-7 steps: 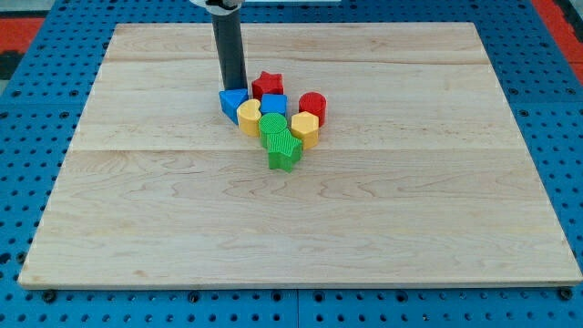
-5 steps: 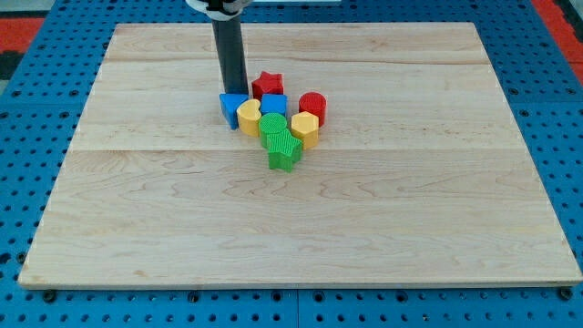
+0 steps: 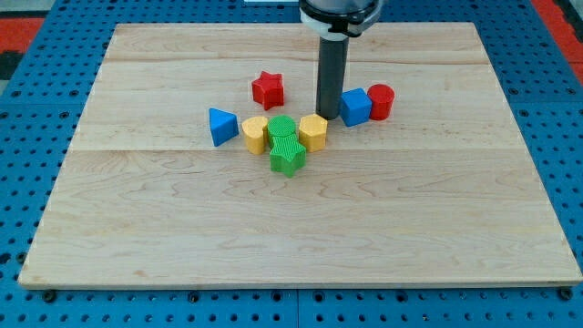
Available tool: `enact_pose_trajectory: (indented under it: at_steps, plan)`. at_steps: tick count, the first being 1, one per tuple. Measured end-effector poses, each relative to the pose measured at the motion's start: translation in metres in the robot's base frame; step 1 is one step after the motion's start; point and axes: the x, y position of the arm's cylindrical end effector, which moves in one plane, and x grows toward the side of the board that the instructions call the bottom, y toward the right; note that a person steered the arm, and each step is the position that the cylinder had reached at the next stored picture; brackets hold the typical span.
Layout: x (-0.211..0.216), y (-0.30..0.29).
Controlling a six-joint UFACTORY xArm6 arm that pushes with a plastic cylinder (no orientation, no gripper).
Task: Move blue cube along with red circle towards center right
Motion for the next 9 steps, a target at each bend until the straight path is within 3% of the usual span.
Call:
enact_pose_trajectory:
  at_steps: [9]
  plan:
    - [-0.027, 0.053]
